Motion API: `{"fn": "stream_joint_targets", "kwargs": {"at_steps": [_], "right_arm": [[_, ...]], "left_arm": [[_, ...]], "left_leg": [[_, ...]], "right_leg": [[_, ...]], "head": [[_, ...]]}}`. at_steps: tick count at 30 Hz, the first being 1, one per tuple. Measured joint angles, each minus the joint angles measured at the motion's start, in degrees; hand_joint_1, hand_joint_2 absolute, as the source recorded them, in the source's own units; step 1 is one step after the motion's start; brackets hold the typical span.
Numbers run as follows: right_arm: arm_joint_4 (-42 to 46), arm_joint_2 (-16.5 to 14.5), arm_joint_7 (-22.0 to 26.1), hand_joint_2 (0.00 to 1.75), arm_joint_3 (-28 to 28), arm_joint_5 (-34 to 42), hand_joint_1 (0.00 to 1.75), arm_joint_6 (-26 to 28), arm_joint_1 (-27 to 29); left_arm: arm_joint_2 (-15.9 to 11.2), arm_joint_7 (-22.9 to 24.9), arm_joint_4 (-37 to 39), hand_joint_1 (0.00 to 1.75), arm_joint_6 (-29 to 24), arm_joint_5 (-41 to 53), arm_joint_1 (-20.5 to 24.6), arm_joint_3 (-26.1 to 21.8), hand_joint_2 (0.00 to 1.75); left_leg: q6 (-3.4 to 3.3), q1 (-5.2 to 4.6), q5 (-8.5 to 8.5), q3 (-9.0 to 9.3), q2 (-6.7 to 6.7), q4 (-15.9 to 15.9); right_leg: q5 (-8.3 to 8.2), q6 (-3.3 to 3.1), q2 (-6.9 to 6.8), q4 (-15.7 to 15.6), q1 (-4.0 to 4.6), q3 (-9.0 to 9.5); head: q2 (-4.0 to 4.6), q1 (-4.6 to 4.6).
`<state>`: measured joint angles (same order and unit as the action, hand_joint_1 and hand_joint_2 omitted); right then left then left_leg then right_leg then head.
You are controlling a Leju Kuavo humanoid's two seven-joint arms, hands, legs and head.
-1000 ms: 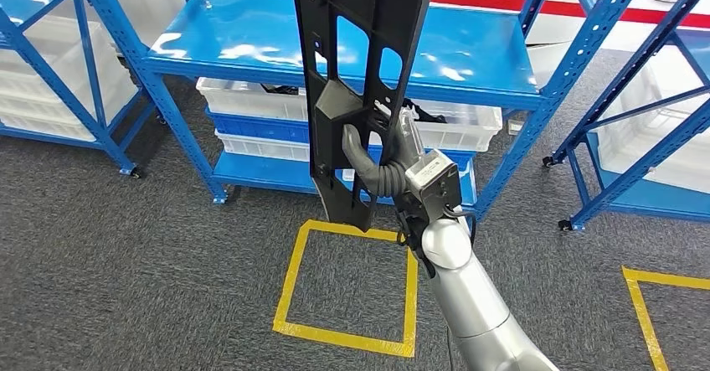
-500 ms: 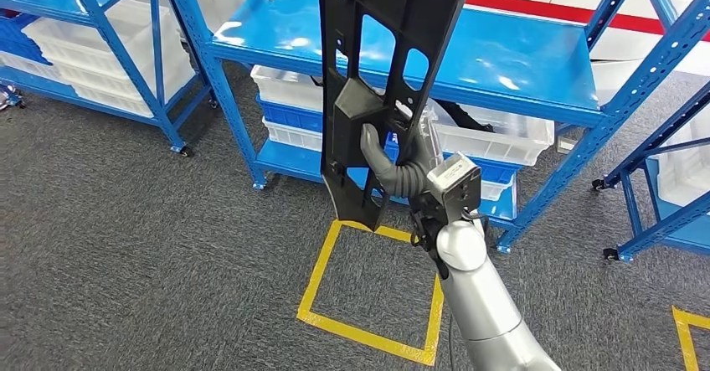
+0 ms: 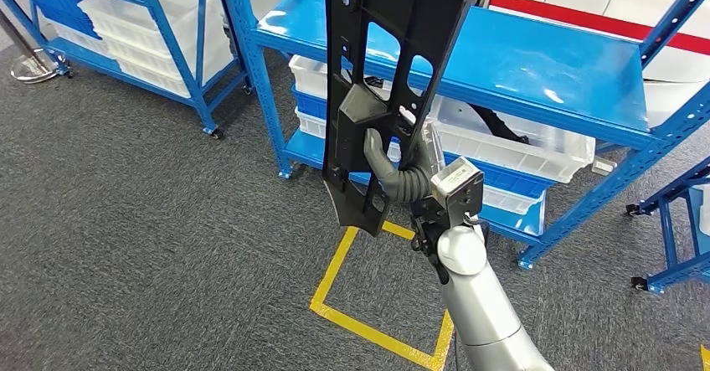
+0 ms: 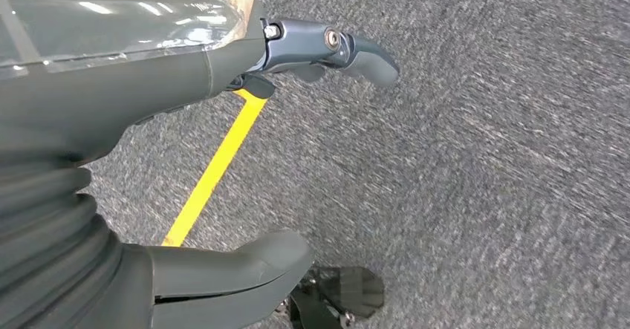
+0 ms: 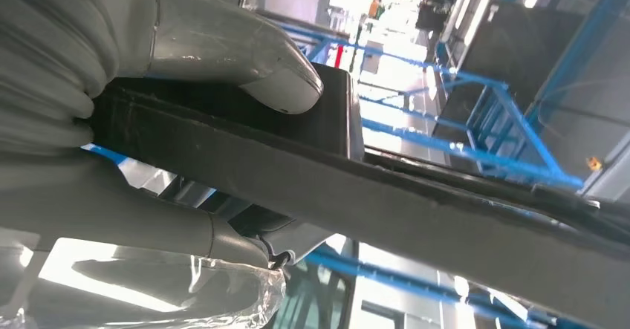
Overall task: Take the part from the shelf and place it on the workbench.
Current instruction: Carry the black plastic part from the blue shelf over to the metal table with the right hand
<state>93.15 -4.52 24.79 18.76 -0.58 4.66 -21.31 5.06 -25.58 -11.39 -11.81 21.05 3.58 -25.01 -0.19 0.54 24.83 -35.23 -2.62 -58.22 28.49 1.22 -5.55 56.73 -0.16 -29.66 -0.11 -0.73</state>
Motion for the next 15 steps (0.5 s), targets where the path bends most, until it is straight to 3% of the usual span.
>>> {"fn": "stream_joint_targets", "kwargs": {"at_steps": [1, 3, 6, 7, 8, 9, 11, 12, 13, 15], "right_arm": [[0.00, -0.08, 0.02, 1.75, 0.00, 0.03, 1.75, 0.00, 0.01], [0.00, -0.20, 0.03, 1.75, -0.04, 0.14, 1.75, 0.00, -0.01], [-0.10, -0.17, 0.08, 1.75, -0.18, 0.43, 1.75, 0.00, 0.23], [-0.20, -0.13, 0.08, 1.75, -0.21, 0.54, 1.75, 0.00, 0.38], [-0.31, -0.09, 0.09, 1.75, -0.22, 0.64, 1.75, 0.00, 0.51], [-0.40, -0.08, 0.09, 1.75, -0.22, 0.74, 1.75, 0.00, 0.59], [-0.49, -0.07, 0.15, 1.75, -0.20, 0.89, 1.75, -0.03, 0.63], [-0.50, -0.09, 0.20, 1.75, -0.19, 0.92, 1.75, -0.10, 0.66], [-0.51, -0.10, 0.28, 1.75, -0.18, 0.92, 1.75, -0.21, 0.72], [-0.52, -0.14, 0.50, 1.75, -0.16, 0.89, 1.75, -0.52, 0.95]], "left_arm": [[0.02, -0.15, 0.00, 0.00, -0.48, 0.01, -0.01, -0.02, 1.75], [0.14, -0.58, 0.00, 0.00, -2.24, 0.29, 0.02, -0.05, 1.75], [0.21, -1.15, 0.00, 0.00, -3.31, 1.07, 0.22, -0.05, 1.75], [0.23, -1.32, 0.00, 0.00, -2.55, 1.14, 0.24, -0.05, 1.75], [0.26, -1.46, 0.01, 0.00, -1.27, 0.92, 0.22, -0.06, 1.75], [0.28, -1.58, 0.02, 0.00, 0.52, 0.39, 0.17, -0.13, 1.75], [0.31, -1.91, 0.03, 0.00, 5.26, -1.52, 0.10, -0.63, 1.75], [0.28, -2.08, 0.03, 0.00, 7.58, -2.52, 0.11, -1.06, 1.75], [0.25, -2.23, 0.03, 0.00, 9.46, -3.27, 0.11, -1.49, 1.75], [0.10, -2.40, 0.03, 0.00, 11.88, -4.01, -0.06, -2.19, 1.75]], "left_leg": [[-0.46, -0.03, -0.16, 0.03, 0.55, 0.25], [-1.47, -0.02, -0.63, 0.23, 1.61, 0.90], [-2.38, 0.02, -1.10, 0.03, 3.36, 1.20], [-2.43, -0.01, -1.18, -0.10, 4.07, 1.19], [-2.43, -0.03, -1.26, -0.18, 4.77, 1.16], [-2.37, -0.04, -1.33, -0.22, 5.48, 1.12], [-2.10, 0.00, -1.45, -0.30, 6.84, 0.90], [-1.86, -0.08, -1.47, -0.42, 7.45, 0.69], [-1.59, -0.16, -1.49, -0.60, 7.91, 0.54], [-0.85, -0.23, -1.73, -1.00, 8.63, 0.48]], "right_leg": [[0.16, 0.38, -0.26, 0.02, 0.02, -0.09], [1.63, 0.69, 1.22, 2.08, -0.17, -0.92], [6.41, 0.13, 4.81, 13.06, -0.50, -6.13], [7.29, 0.24, 5.15, 16.16, -0.51, -7.74], [7.25, 0.56, 5.29, 17.21, -0.53, -8.40], [6.24, 1.04, 5.41, 15.87, -0.56, -7.84], [2.77, 2.00, 6.51, 7.98, -0.92, -4.19], [1.37, 2.11, 7.22, 4.30, -1.05, -2.55], [0.51, 1.96, 7.74, 1.92, -1.15, -1.52], [0.03, 1.13, 7.61, 1.05, -0.91, -1.24]], "head": [[0.00, -0.06], [0.00, -0.05], [0.00, -0.15], [0.00, -0.20], [0.00, -0.21], [0.00, -0.22], [0.00, -0.23], [0.00, -0.23], [0.00, -0.22], [0.00, -0.18]]}}
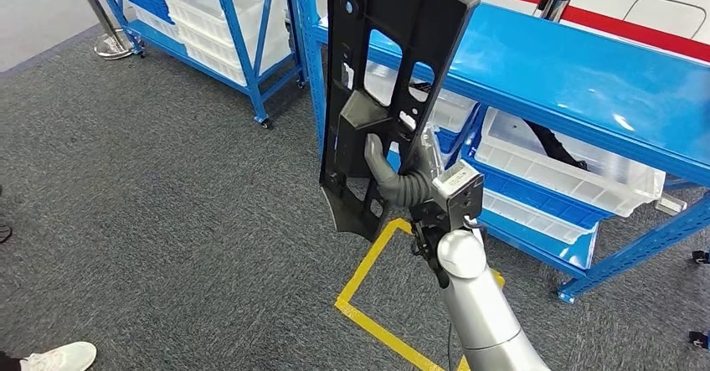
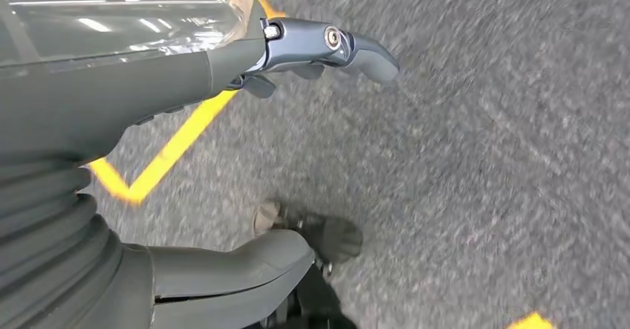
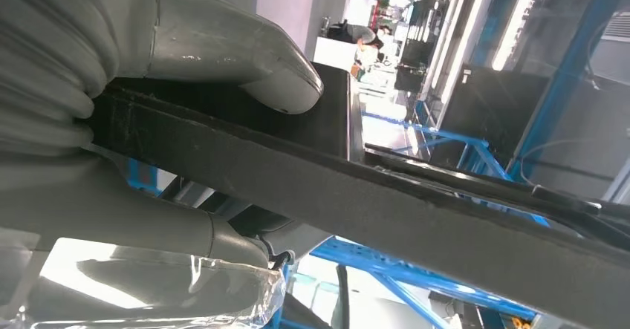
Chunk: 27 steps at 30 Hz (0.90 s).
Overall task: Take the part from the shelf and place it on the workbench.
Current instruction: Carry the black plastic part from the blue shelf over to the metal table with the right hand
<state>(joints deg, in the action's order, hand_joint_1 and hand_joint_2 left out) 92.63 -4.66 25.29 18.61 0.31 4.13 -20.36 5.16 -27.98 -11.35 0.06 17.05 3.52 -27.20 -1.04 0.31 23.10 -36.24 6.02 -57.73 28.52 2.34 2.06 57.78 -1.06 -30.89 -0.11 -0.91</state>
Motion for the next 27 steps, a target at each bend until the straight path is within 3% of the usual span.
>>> {"fn": "stream_joint_targets", "kwargs": {"at_steps": [1, 3, 5, 7, 8, 9, 10, 12, 14, 16, 18, 19, 21, 23, 24, 25, 27], "right_arm": [[0.00, -0.04, 0.14, 1.75, 0.01, -0.03, 1.75, -0.21, 0.09], [0.00, -0.26, 0.45, 1.75, 0.00, -0.02, 1.75, -0.74, 0.21], [0.00, -0.43, 0.88, 1.75, -0.05, 0.35, 1.75, -1.52, 0.41], [0.00, -0.43, 1.40, 1.75, -0.09, 0.98, 1.75, -2.54, 0.81], [0.00, -0.43, 1.57, 1.75, -0.09, 1.19, 1.75, -3.04, 0.98], [0.00, -0.45, 1.68, 1.75, -0.09, 1.25, 1.75, -3.51, 1.10], [0.01, -0.48, 1.70, 1.75, -0.08, 1.17, 1.75, -3.88, 1.15], [0.03, -0.65, 1.70, 1.75, -0.05, 0.99, 1.75, -4.33, 1.14], [0.04, -0.82, 1.69, 1.75, -0.03, 0.90, 1.75, -4.49, 1.15], [0.05, -0.97, 1.67, 1.75, 0.02, 0.85, 1.75, -4.58, 1.19], [0.08, -1.11, 1.66, 1.75, 0.07, 0.85, 1.75, -4.62, 1.20], [0.10, -1.15, 1.66, 1.75, 0.07, 0.85, 1.75, -4.63, 1.21], [0.13, -1.06, 1.65, 1.75, 0.04, 0.85, 1.75, -4.63, 1.42], [0.13, -0.90, 1.64, 1.75, 0.01, 0.85, 1.75, -4.63, 1.82], [0.13, -0.85, 1.64, 1.75, 0.01, 0.85, 1.75, -4.63, 1.97], [0.14, -0.83, 1.64, 1.75, 0.02, 0.82, 1.75, -4.63, 2.05], [0.16, -0.81, 1.64, 1.75, 0.02, 0.57, 1.75, -4.70, 2.10]], "left_arm": [[-0.11, -0.09, 0.01, 0.00, 0.75, -0.14, -0.17, -0.29, 1.75], [-0.27, -0.50, 0.01, 0.00, 2.05, -0.31, -0.45, -0.90, 1.75], [-0.28, -1.30, 0.01, 0.00, 3.44, -0.49, -0.45, -1.34, 1.75], [-0.20, -2.18, 0.01, 0.00, 5.58, -0.84, -0.40, -1.76, 1.75], [-0.14, -2.50, 0.01, 0.00, 6.91, -1.00, -0.43, -2.01, 1.75], [-0.09, -2.70, 0.01, 0.00, 8.18, -1.03, -0.47, -2.26, 1.75], [-0.07, -2.78, 0.01, 0.00, 9.18, -0.93, -0.49, -2.43, 1.75], [-0.10, -2.67, 0.01, 0.00, 10.24, -0.51, -0.40, -2.52, 1.75], [-0.15, -2.47, 0.01, 0.00, 10.63, -0.24, -0.25, -2.53, 1.75], [-0.21, -2.35, 0.01, 0.00, 10.83, -0.18, -0.23, -2.55, 1.75], [-0.25, -2.29, 0.01, 0.00, 11.00, -0.17, -0.30, -2.55, 1.75], [-0.27, -2.28, 0.01, 0.00, 11.05, -0.18, -0.29, -2.57, 1.75], [-0.31, -2.27, 0.01, 0.00, 11.13, -0.17, -0.14, -2.62, 1.75], [-0.31, -2.25, 0.02, 0.00, 11.17, -0.16, -0.09, -2.69, 1.75], [-0.29, -2.21, 0.03, 0.00, 11.18, -0.17, -0.15, -2.72, 1.75], [-0.27, -2.06, 0.04, 0.00, 11.23, -0.18, -0.22, -2.75, 1.75], [-0.24, -1.10, 0.05, 0.00, 12.06, -0.70, -0.29, -2.89, 1.75]], "left_leg": [[0.31, 0.13, -0.12, -0.20, 0.05, 0.03], [0.88, 0.23, 0.96, -1.01, -1.82, -1.49], [1.31, 0.29, 4.49, -3.49, -4.59, -7.26], [1.65, 0.43, 7.93, -6.79, -5.57, -14.82], [1.71, 0.46, 8.39, -7.54, -5.73, -16.70], [1.70, 0.48, 7.72, -7.09, -5.90, -16.20], [1.60, 0.48, 6.20, -5.42, -6.26, -13.39], [1.22, 0.25, 3.18, -0.76, -8.09, -5.22], [0.66, -0.19, 2.30, 1.37, -9.13, -1.04], [0.00, -0.47, 2.24, 1.20, -8.19, -0.62], [-0.81, -0.28, 1.79, 1.37, -7.20, -0.07], [-1.22, -0.14, 1.53, 1.47, -6.70, 0.22], [-1.70, -0.04, 1.24, 1.38, -5.49, 0.38], [-1.78, -0.06, 1.16, 1.19, -4.00, 0.34], [-1.77, -0.06, 1.13, 1.17, -3.26, 0.29], [-1.72, -0.05, 1.11, 1.17, -2.53, 0.21], [-1.38, -0.09, 1.15, 1.07, -1.13, -0.18]], "right_leg": [[-0.21, -0.45, -0.42, 0.00, -0.13, 0.02], [-0.58, -1.31, -1.23, -0.11, -0.37, 0.04], [-0.70, -1.87, -2.22, -0.18, -0.30, 0.02], [-0.65, -2.03, -3.46, -0.16, -0.01, -0.06], [-0.63, -2.05, -4.11, -0.15, 0.08, -0.08], [-0.60, -2.07, -4.74, -0.15, 0.13, -0.08], [-0.56, -2.08, -5.32, -0.14, 0.15, -0.03], [-0.42, -1.99, -6.30, -0.13, 0.43, 0.09], [-0.28, -1.77, -7.12, -0.15, 0.88, 0.10], [-0.21, -1.38, -7.98, -0.31, 1.12, 0.19], [0.64, -0.99, -6.92, 0.74, 1.06, -0.27], [1.78, -1.02, -5.60, 2.79, 1.00, -1.16], [5.15, -1.51, -3.07, 10.32, 0.76, -4.71], [7.12, -1.35, -2.38, 16.52, 0.63, -7.86], [6.70, -0.92, -2.29, 16.51, 0.56, -7.95], [5.41, -0.36, -2.15, 14.15, 0.44, -6.88], [2.01, 0.59, -0.53, 6.00, -0.06, -3.04]], "head": [[0.00, 0.01], [0.00, 0.15], [0.00, 0.34], [0.00, 0.41], [0.00, 0.42], [0.00, 0.42], [0.00, 0.42], [0.00, 0.41], [0.00, 0.27], [0.00, 0.15], [0.00, 0.14], [0.00, 0.09], [0.00, 0.02], [0.00, -0.02], [0.00, -0.02], [0.00, -0.02], [0.00, -0.02]]}}
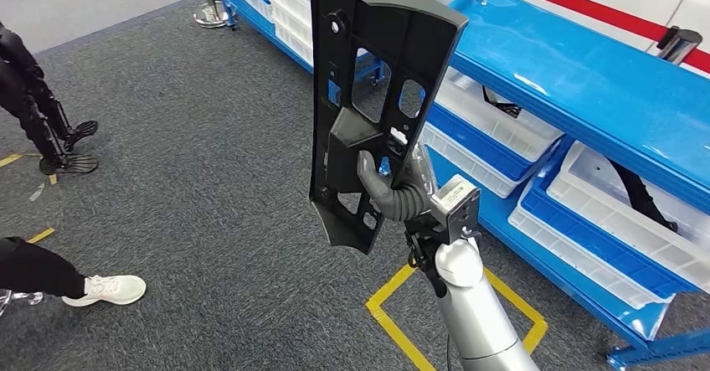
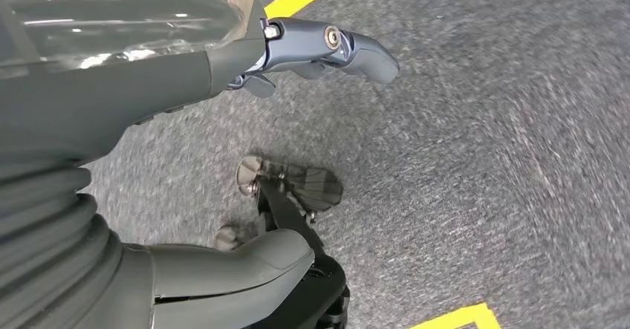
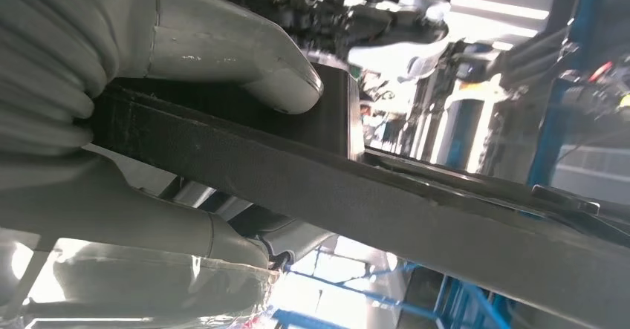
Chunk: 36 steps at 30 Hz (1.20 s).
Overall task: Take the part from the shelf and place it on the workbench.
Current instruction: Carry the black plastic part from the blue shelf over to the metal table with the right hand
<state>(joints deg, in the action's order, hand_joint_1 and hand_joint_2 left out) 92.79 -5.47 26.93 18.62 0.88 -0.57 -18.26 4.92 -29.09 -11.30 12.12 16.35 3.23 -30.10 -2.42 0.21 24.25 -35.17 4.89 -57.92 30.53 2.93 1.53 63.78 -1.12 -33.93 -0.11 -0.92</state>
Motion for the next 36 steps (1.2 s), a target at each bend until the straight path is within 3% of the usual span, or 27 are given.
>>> {"fn": "stream_joint_targets", "kwargs": {"at_steps": [2, 5, 7, 9, 11, 12, 13, 16, 18, 20, 22, 24, 26, 27, 28, 30, 31, 33, 35, 36], "right_arm": [[0.08, -0.01, -0.06, 1.75, 0.01, -0.40, 1.75, -0.18, 0.12], [0.37, -0.04, -0.12, 1.75, -0.08, -0.99, 1.75, -0.56, 0.55], [0.74, -0.11, -0.03, 1.75, -0.16, -1.43, 1.75, -0.85, 0.92], [1.06, -0.13, 0.08, 1.75, -0.28, -1.78, 1.75, -1.12, 1.47], [1.15, -0.08, 0.13, 1.75, -0.41, -1.93, 1.75, -1.48, 2.08], [1.15, -0.08, 0.16, 1.75, -0.44, -1.93, 1.75, -1.74, 2.27], [1.14, -0.09, 0.21, 1.75, -0.44, -1.89, 1.75, -2.06, 2.30], [1.13, -0.38, 0.28, 1.75, -0.35, -1.65, 1.75, -2.81, 1.65], [1.13, -0.53, 0.26, 1.75, -0.29, -1.61, 1.75, -2.97, 1.29], [1.13, -0.59, 0.19, 1.75, -0.15, -1.63, 1.75, -3.01, 1.22], [1.14, -0.62, 0.13, 1.75, 0.00, -1.63, 1.75, -3.01, 1.20], [1.11, -0.51, 0.08, 1.75, 0.03, -1.63, 1.75, -3.01, 1.29], [1.04, -0.30, 0.01, 1.75, 0.03, -1.71, 1.75, -3.01, 1.58], [1.01, -0.20, -0.03, 1.75, 0.03, -1.79, 1.75, -3.01, 1.75], [0.98, -0.13, -0.06, 1.75, 0.04, -1.90, 1.75, -3.01, 1.86], [0.97, -0.03, -0.09, 1.75, 0.04, -2.13, 1.75, -3.01, 1.92], [0.97, -0.02, -0.10, 1.75, 0.06, -2.25, 1.75, -3.01, 1.93], [0.97, 0.01, -0.14, 1.75, 0.08, -2.38, 1.75, -3.01, 1.96], [0.97, 0.00, -0.16, 1.75, 0.09, -2.40, 1.75, -3.01, 1.97], [0.97, -0.05, -0.17, 1.75, 0.09, -2.42, 1.75, -3.01, 1.95]], "left_arm": [[0.00, 1.53, 0.00, 0.00, 1.74, -1.14, 0.00, -0.54, 1.75], [-0.03, 2.93, 0.01, 0.00, 2.28, -1.44, -0.33, -1.32, 1.75], [-0.02, 3.06, 0.02, 0.00, 0.95, -0.10, -0.44, -1.40, 1.75], [0.04, 2.58, 0.02, 0.00, -1.59, 1.63, -0.31, -1.24, 1.75], [0.08, 3.49, 0.05, 0.00, -4.91, 2.72, -0.22, -1.03, 1.75], [0.10, 5.60, 0.07, 0.00, -6.43, 3.08, -0.21, -0.98, 1.75], [0.10, 8.86, 0.09, 0.00, -7.90, 3.45, -0.21, -0.97, 1.75], [0.11, 18.53, 0.10, 0.00, -11.00, 4.14, -0.10, -0.96, 1.75], [0.18, 20.45, 0.09, 0.00, -11.10, 4.45, 0.10, -0.95, 1.75], [0.27, 20.79, 0.09, 0.00, -10.88, 4.80, 0.20, -0.94, 1.75], [0.42, 20.94, 0.09, 0.00, -10.80, 5.04, 0.15, -0.93, 1.75], [0.51, 21.03, 0.09, 0.00, -10.74, 5.35, 0.29, -0.92, 1.75], [0.52, 21.08, 0.09, 0.00, -10.69, 5.69, 0.46, -0.91, 1.75], [0.55, 21.08, 0.09, 0.00, -10.63, 5.85, 0.47, -0.91, 1.75], [0.59, 21.07, 0.10, 0.00, -10.57, 6.00, 0.43, -0.90, 1.75], [0.69, 21.00, 0.10, 0.00, -10.45, 6.25, 0.38, -0.88, 1.75], [0.72, 20.95, 0.09, 0.00, -10.41, 6.34, 0.38, -0.88, 1.75], [0.72, 20.85, 0.09, 0.00, -10.36, 6.44, 0.35, -0.88, 1.75], [0.68, 20.81, 0.10, 0.00, -10.33, 6.49, 0.15, -0.88, 1.75], [0.67, 20.80, 0.10, 0.00, -10.33, 6.51, 0.03, -0.88, 1.75]], "left_leg": [[0.64, -0.12, -0.01, -0.43, 1.07, -0.38], [1.69, 0.06, -0.32, -1.11, 1.58, -0.38], [2.19, 0.11, 1.26, -2.30, -0.78, -2.74], [2.62, 0.17, 4.88, -5.42, -3.67, -9.44], [2.91, 0.42, 7.45, -8.67, -4.52, -16.23], [2.93, 0.49, 7.36, -9.08, -4.66, -17.16], [2.85, 0.51, 6.24, -8.22, -4.84, -15.69], [2.02, 0.08, 1.78, -1.99, -7.39, -4.35], [1.40, -0.50, 1.14, -0.40, -8.30, -1.00], [0.81, -0.66, 0.85, -0.43, -6.98, -0.59], [0.10, -0.41, 0.32, 0.09, -5.85, 0.24], [-0.43, -0.20, -0.06, 0.41, -4.71, 0.68], [-0.58, -0.15, -0.17, 0.28, -3.26, 0.65], [-0.57, -0.14, -0.19, 0.25, -2.50, 0.62], [-0.51, -0.10, -0.21, 0.26, -1.75, 0.57], [-0.19, 0.02, -0.16, 0.22, -0.31, 0.25], [0.13, -0.02, -0.08, 0.07, 0.32, -0.03], [0.83, -0.10, -0.04, -0.40, 1.24, -0.37], [1.47, 0.07, -0.25, -0.74, 1.91, -0.31], [1.74, 0.17, -0.11, -0.92, 1.58, -0.54]], "right_leg": [[-1.81, -0.15, 1.40, -4.89, -0.23, 2.19], [-2.39, -1.37, 0.52, -5.41, -0.08, 2.26], [-2.63, -2.19, -0.51, -5.59, -0.25, 2.33], [-2.60, -2.84, -1.75, -5.65, -0.04, 2.35], [-2.53, -3.12, -3.17, -5.65, 0.31, 2.31], [-2.49, -3.16, -3.85, -5.65, 0.42, 2.29], [-2.46, -3.19, -4.44, -5.65, 0.50, 2.31], [-2.30, -3.05, -5.79, -5.62, 0.88, 2.37], [-2.12, -2.70, -6.73, -5.61, 1.22, 2.33], [-1.93, -2.23, -7.71, -5.68, 1.34, 2.45], [-0.86, -1.91, -6.17, -4.02, 1.23, 1.97], [1.91, -2.16, -3.15, 2.13, 0.99, -0.84], [4.37, -2.22, -1.94, 9.33, 0.80, -4.58], [4.48, -1.90, -1.82, 10.64, 0.67, -5.40], [3.61, -1.36, -1.74, 9.53, 0.50, -5.02], [0.24, -0.10, -0.59, 1.94, -0.11, -1.57], [-1.16, 0.16, 0.28, -1.74, -0.28, 0.13], [-2.40, -0.27, 1.29, -5.15, -0.35, 1.76], [-2.69, -1.23, 0.55, -5.15, -0.14, 1.81], [-2.82, -1.59, 0.14, -5.21, -0.16, 1.82]], "head": [[0.00, 0.02], [0.00, 0.07], [0.00, 0.32], [0.00, 0.57], [0.00, 0.58], [0.00, 0.59], [0.00, 0.59], [0.00, 0.57], [0.00, 0.45], [0.00, 0.36], [0.00, 0.29], [0.00, 0.11], [0.00, -0.01], [0.00, -0.02], [0.00, -0.01], [0.00, -0.02], [0.00, -0.02], [0.00, 0.02], [0.00, 0.09], [0.00, 0.10]]}}
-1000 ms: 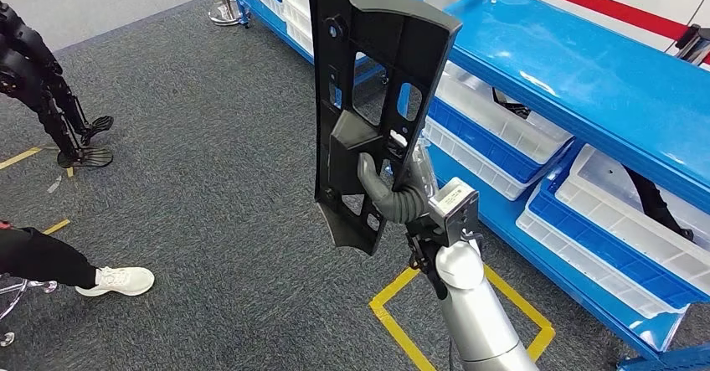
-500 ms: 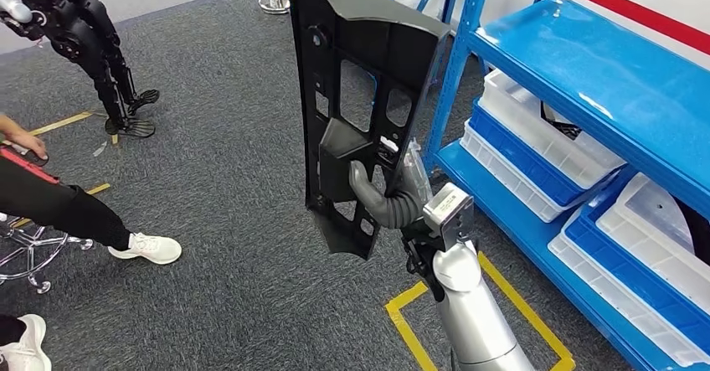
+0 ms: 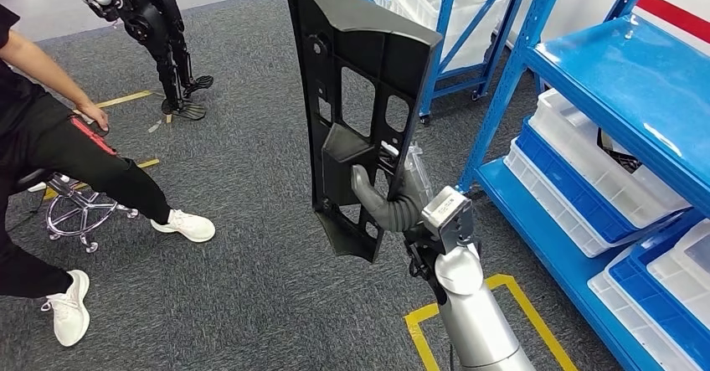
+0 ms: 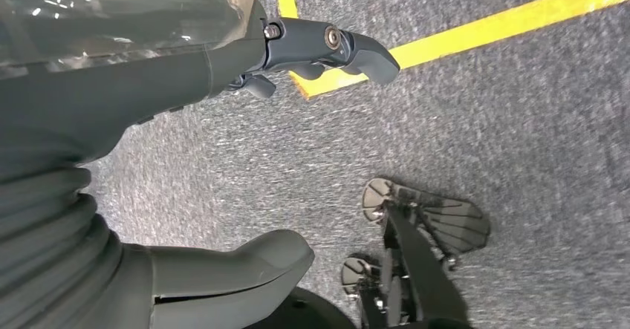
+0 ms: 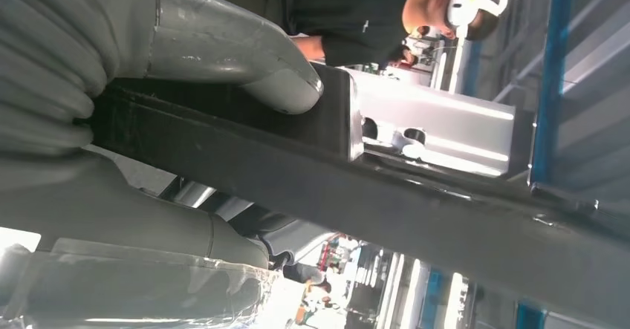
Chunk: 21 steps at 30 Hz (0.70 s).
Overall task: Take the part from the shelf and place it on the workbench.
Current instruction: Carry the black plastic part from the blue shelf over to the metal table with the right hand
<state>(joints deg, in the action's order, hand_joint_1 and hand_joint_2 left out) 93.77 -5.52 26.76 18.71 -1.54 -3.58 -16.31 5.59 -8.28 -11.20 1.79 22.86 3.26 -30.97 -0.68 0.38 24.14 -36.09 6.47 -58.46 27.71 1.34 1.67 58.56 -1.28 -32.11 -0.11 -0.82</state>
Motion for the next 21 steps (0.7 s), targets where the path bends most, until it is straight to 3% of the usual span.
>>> {"fn": "stream_joint_targets", "kwargs": {"at_steps": [2, 4, 6, 7, 8, 10, 12, 14, 16, 17, 19, 21], "right_arm": [[0.01, -0.12, 0.01, 1.75, 0.02, 0.00, 1.75, 0.00, -0.06], [0.01, -0.18, 0.02, 1.75, 0.00, 0.00, 1.75, 0.00, -0.04], [-0.01, -0.13, 0.02, 1.75, -0.02, -0.02, 1.75, 0.00, 0.01], [-0.01, -0.09, 0.02, 1.75, -0.02, -0.06, 1.75, 0.00, 0.02], [-0.02, -0.06, 0.02, 1.75, -0.02, -0.12, 1.75, 0.00, 0.03], [-0.02, -0.04, 0.06, 1.75, -0.03, -0.27, 1.75, 0.00, 0.01], [-0.01, 0.00, 0.20, 1.75, -0.03, -0.41, 1.75, 0.00, 0.02], [-0.01, 0.02, 0.44, 1.75, 0.01, -0.69, 1.75, 0.01, 0.12], [0.05, -0.02, 0.75, 1.75, 0.05, -1.01, 1.75, 0.10, 0.28], [0.15, -0.01, 0.92, 1.75, 0.07, -1.10, 1.75, 0.18, 0.39], [0.38, 0.16, 1.15, 1.75, -0.03, -1.25, 1.75, 0.34, 0.96], [0.63, 0.43, 1.23, 1.75, -0.18, -1.45, 1.75, 0.46, 1.88]], "left_arm": [[0.01, 0.00, -0.01, 0.00, 0.00, 0.01, -0.09, 0.01, 1.75], [0.10, -0.02, -0.01, 0.00, 0.01, 0.01, -0.01, 0.03, 1.75], [0.18, -0.11, 0.00, 0.00, 0.04, 0.07, 0.04, 0.05, 1.75], [0.22, -0.22, 0.01, 0.00, 0.07, 0.14, 0.02, 0.06, 1.75], [0.24, -0.40, 0.00, 0.00, 0.11, 0.23, -0.01, 0.06, 1.75], [0.24, -0.84, -0.01, 0.00, 0.19, 0.38, 0.01, 0.07, 1.75], [0.27, -1.19, -0.02, 0.00, 0.24, 0.47, 0.16, 0.07, 1.75], [0.28, -1.38, -0.02, 0.00, 0.18, 0.62, 0.24, 0.08, 1.75], [0.33, -1.49, -0.01, 0.00, 0.07, 1.01, 0.15, 0.09, 1.75], [0.34, -1.52, -0.01, 0.00, 0.02, 1.30, 0.15, 0.10, 1.75], [0.35, -1.56, -0.02, 0.00, -0.05, 1.97, 0.29, 0.17, 1.75], [0.34, -1.51, -0.02, 0.00, -0.06, 2.60, 0.37, 0.31, 1.75]], "left_leg": [[0.44, 0.04, 2.03, -1.47, -2.48, -3.11], [0.85, 0.12, 5.73, -4.77, -5.44, -10.08], [1.03, 0.28, 7.64, -7.37, -6.28, -15.45], [0.98, 0.30, 7.13, -7.27, -6.35, -15.42], [0.81, 0.29, 5.68, -5.91, -6.56, -13.05], [0.25, -0.01, 2.59, -1.45, -8.33, -5.36], [-0.37, -0.57, 1.49, 0.93, -9.70, -0.80], [-0.94, -0.97, 1.45, 0.93, -8.89, -0.17], [-1.55, -0.73, 0.95, 1.43, -7.79, 0.61], [-1.87, -0.54, 0.65, 1.69, -7.28, 1.02], [-2.26, -0.33, 0.37, 1.80, -6.10, 1.27], [-2.33, -0.30, 0.33, 1.72, -4.57, 1.24]], "right_leg": [[-0.13, -0.82, -1.03, -0.15, -0.08, 0.07], [-0.04, -1.43, -2.28, -0.15, 0.29, 0.05], [0.05, -1.63, -3.66, -0.15, 0.62, 0.00], [0.09, -1.67, -4.32, -0.14, 0.73, -0.01], [0.13, -1.70, -4.93, -0.14, 0.81, 0.01], [0.22, -1.65, -5.95, -0.14, 1.09, 0.08], [0.34, -1.39, -6.80, -0.16, 1.38, 0.12], [0.44, -0.92, -7.74, -0.34, 1.40, 0.31], [1.08, -0.49, -6.58, 0.49, 1.26, 0.08], [2.03, -0.48, -5.24, 2.25, 1.22, -0.64], [4.98, -0.79, -2.70, 9.04, 0.95, -3.86], [6.92, -0.60, -2.08, 15.31, 0.67, -7.14]], "head": [[0.00, 0.28], [0.00, 0.56], [0.00, 0.56], [0.00, 0.57], [0.00, 0.57], [0.00, 0.56], [0.00, 0.51], [0.00, 0.47], [0.00, 0.48], [0.00, 0.43], [0.00, 0.30], [0.00, 0.19]]}}
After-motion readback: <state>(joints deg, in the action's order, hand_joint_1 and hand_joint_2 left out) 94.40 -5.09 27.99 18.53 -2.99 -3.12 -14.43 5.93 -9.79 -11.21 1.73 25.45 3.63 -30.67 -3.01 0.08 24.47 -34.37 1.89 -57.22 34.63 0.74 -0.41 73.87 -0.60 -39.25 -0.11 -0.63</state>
